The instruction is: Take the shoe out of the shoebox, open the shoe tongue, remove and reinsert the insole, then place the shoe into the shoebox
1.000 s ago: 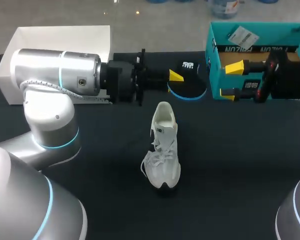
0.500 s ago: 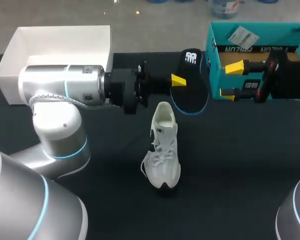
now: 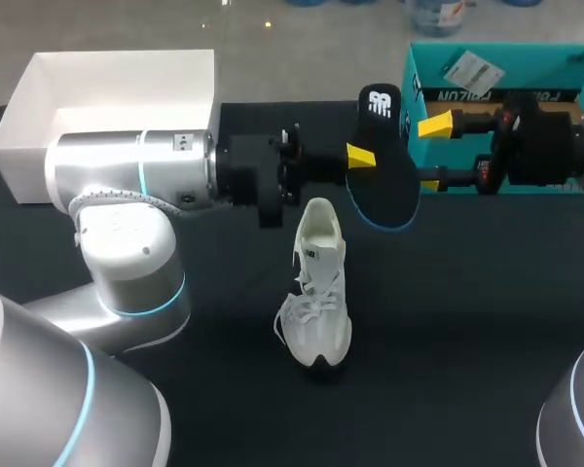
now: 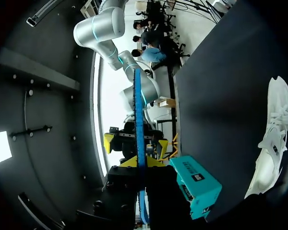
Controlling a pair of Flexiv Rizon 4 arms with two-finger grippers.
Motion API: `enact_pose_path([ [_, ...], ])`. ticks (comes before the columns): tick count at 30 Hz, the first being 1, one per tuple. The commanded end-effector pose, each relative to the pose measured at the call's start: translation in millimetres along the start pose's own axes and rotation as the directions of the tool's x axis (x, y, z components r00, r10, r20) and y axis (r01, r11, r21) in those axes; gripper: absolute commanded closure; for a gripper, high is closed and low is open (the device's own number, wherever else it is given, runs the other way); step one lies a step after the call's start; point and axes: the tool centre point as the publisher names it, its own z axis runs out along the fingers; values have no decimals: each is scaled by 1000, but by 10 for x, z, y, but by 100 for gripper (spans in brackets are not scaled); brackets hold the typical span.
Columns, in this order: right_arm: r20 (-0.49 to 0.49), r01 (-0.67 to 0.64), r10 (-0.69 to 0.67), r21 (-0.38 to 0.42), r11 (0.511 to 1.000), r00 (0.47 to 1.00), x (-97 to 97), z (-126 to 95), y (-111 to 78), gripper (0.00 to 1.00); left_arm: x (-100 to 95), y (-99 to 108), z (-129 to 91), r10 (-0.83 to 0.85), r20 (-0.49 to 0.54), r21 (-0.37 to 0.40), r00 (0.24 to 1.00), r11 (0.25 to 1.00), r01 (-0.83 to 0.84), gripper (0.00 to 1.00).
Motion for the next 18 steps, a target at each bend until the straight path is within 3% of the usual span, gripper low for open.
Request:
enact_pose_path([
  [1,3,-4,4,12,1000,1000,-13,54,35,33,12,42,74,2,5,-4,1000,1000,-2,100],
  [4,0,-6,6,33,999,1000,-2,90,7,51,20,103,81,0,3,-3,1000,1000,0,100],
  [18,0,-31,31,85,996,1000,-55,247,-49,61,21,113,133,9,8,1,1000,1000,-9,100],
])
